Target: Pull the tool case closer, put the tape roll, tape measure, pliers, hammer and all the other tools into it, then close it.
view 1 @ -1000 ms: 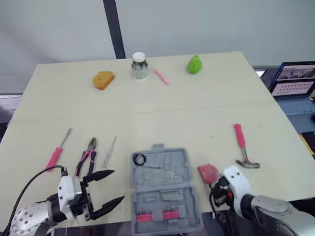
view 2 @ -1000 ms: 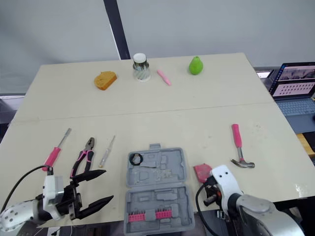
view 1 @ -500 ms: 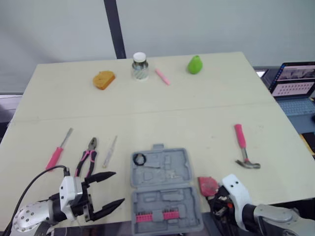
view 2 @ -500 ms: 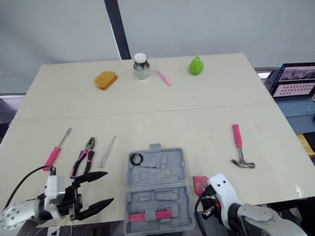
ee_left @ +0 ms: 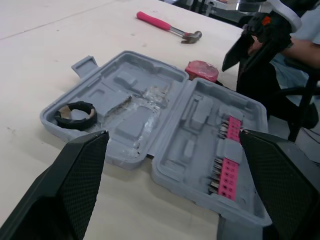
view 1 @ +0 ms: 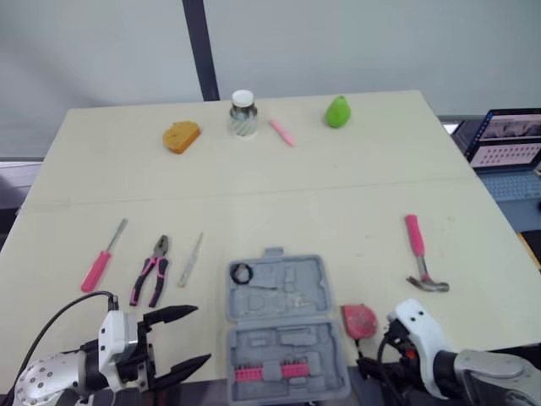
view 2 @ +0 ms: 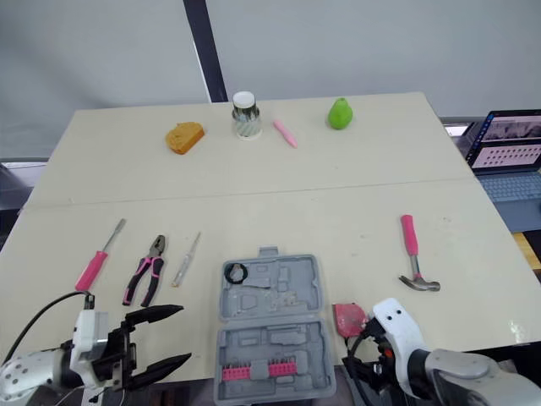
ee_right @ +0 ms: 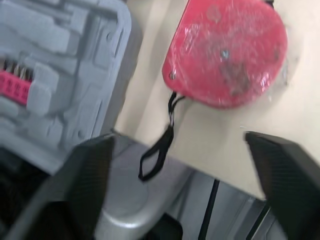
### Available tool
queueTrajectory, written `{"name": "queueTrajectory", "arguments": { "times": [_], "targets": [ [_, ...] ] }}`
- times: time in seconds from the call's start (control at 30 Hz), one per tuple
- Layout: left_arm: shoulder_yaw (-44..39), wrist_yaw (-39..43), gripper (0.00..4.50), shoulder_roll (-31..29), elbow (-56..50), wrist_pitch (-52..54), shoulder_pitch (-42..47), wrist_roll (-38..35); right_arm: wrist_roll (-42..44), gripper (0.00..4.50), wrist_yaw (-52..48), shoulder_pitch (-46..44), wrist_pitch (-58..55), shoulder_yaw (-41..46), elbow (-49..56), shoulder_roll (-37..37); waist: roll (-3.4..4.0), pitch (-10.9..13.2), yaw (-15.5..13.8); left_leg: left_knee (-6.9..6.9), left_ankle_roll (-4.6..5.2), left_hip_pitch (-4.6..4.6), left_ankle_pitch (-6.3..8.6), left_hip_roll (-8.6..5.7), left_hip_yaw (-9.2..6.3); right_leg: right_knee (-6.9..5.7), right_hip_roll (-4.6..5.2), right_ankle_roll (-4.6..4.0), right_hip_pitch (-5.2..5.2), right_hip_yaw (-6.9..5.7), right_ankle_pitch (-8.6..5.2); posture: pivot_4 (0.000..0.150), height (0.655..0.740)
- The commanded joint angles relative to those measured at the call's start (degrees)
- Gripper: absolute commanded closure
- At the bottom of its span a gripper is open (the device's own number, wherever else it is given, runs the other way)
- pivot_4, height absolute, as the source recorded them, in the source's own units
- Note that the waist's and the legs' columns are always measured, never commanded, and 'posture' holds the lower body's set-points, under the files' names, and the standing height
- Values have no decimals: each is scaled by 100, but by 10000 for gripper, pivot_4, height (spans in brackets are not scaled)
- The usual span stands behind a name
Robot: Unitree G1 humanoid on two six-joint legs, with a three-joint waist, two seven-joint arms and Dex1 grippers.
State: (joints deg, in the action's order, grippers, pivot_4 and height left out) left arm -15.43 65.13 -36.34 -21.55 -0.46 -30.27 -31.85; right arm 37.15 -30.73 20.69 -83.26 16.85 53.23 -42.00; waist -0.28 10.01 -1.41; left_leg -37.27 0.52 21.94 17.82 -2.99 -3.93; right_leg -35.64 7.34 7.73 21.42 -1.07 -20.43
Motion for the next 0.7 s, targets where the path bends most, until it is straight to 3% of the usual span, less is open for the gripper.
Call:
{"name": "queueTrajectory", "arguments": {
  "times": [0.03, 0.3, 0.53, 0.7],
  "targets": [
    [-176, 240, 0, -73, -4, -133, -44, -183, 331, 219, -833, 223, 305, 547, -86, -608, 1, -1, -6, 0, 1, -1, 1, 0, 0, 1, -1, 0, -3, -2, 0, 1500, 7356],
    [-200, 699, 0, -113, 332, -753, 73, 39, -108, 219, -2700, 453, 2804, 752, -1147, -1742, -2, -1, -7, -3, 5, -8, 2, 3, 9, 3, -9, 2, -12, -35, 1, 1500, 7356],
    [-93, 548, 0, 14, 332, -984, 143, 183, -1105, 219, -3524, 189, 5386, 549, -2440, -1762, -5, 3, -11, -1, 19, -75, 15, 4, 15, 28, -7, 4, -88, -37, 2, 1500, 7356],
    [-272, 624, 0, -13, 293, -1055, -173, 56, -1551, 219, -3668, 89, 6519, 116, -2666, -1535, -4, 3, 12, -1, 12, -75, 21, 14, 14, 35, -2, 4, -88, -33, 2, 1500, 7356]
  ]
}}
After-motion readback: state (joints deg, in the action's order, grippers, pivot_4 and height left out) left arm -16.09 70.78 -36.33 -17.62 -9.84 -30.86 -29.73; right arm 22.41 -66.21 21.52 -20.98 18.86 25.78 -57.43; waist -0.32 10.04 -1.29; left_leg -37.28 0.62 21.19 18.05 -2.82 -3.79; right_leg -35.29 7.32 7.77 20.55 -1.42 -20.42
